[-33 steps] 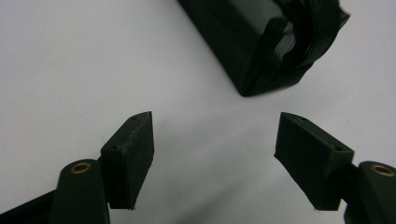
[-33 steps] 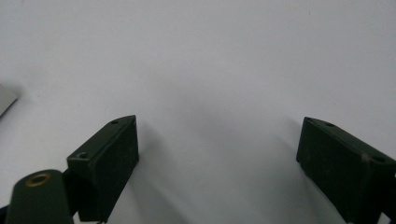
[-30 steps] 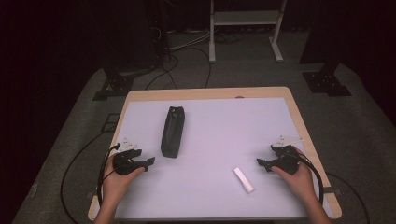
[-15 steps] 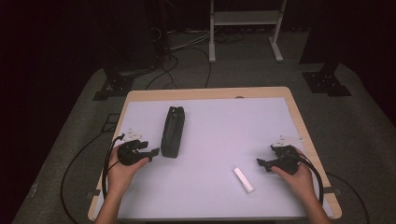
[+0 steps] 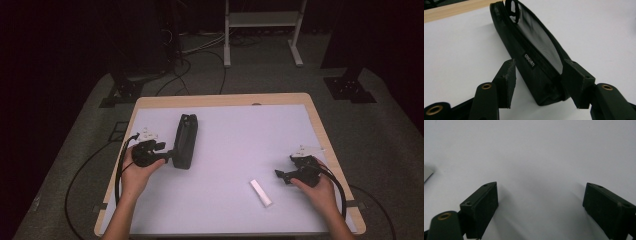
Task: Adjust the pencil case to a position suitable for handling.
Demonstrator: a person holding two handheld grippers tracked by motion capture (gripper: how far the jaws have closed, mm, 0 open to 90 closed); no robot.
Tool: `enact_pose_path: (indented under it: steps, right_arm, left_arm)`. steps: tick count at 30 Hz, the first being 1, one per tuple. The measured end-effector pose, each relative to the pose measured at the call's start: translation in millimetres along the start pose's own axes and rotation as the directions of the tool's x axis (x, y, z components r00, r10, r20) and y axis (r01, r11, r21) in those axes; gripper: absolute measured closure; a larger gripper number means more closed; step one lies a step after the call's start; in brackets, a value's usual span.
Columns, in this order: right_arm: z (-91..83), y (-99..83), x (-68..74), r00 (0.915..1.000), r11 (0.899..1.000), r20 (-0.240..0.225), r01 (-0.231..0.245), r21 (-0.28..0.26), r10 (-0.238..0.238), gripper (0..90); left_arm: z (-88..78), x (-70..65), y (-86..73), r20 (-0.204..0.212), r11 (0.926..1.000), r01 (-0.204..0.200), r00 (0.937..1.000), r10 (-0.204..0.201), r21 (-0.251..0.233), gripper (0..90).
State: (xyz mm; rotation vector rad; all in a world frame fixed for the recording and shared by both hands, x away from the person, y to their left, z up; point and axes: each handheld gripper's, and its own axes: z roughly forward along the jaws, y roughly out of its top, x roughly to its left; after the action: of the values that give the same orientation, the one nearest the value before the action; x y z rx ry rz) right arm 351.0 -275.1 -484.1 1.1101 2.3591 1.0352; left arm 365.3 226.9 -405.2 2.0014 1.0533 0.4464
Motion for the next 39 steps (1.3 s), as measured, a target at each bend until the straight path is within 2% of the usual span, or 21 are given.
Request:
enact_pose_path:
  steps: [3,11,14,20,32,39]
  right_arm:
    - [0.0,0.0,0.0,1.0000,1.000,0.000,0.000,0.000,0.000,12.0]
    - [0.0,0.0,0.0,1.0000,1.000,0.000,-0.001,0.000,0.001,12.0]
    - [0.0,0.0,-0.1,1.0000,1.000,-0.001,-0.001,0.000,0.001,12.0]
    - [0.0,0.0,0.0,1.0000,1.000,0.000,-0.001,0.000,0.001,12.0]
    - [0.0,0.0,-0.2,1.0000,1.000,0.000,0.001,0.001,-0.001,12.0]
    - [0.2,0.1,0.0,1.0000,1.000,0.000,-0.003,0.001,0.003,12.0]
  left_arm:
    - [2.9,-0.1,5.0,0.011,0.9999,0.011,0.9999,-0.011,-0.012,46.4]
    - [7.6,-2.9,14.6,0.022,0.9998,-0.014,0.9996,0.014,-0.016,48.1]
    - [10.7,-5.0,19.3,0.029,0.9995,-0.010,0.9995,0.011,-0.029,48.9]
    - [20.0,-8.4,29.7,0.038,0.9993,-0.030,0.9988,0.031,-0.025,49.6]
    - [43.7,-8.8,41.1,0.045,0.9996,-0.028,0.9986,0.028,-0.009,50.6]
    - [57.7,-5.8,41.9,0.041,0.9997,-0.022,0.9989,0.022,0.008,51.1]
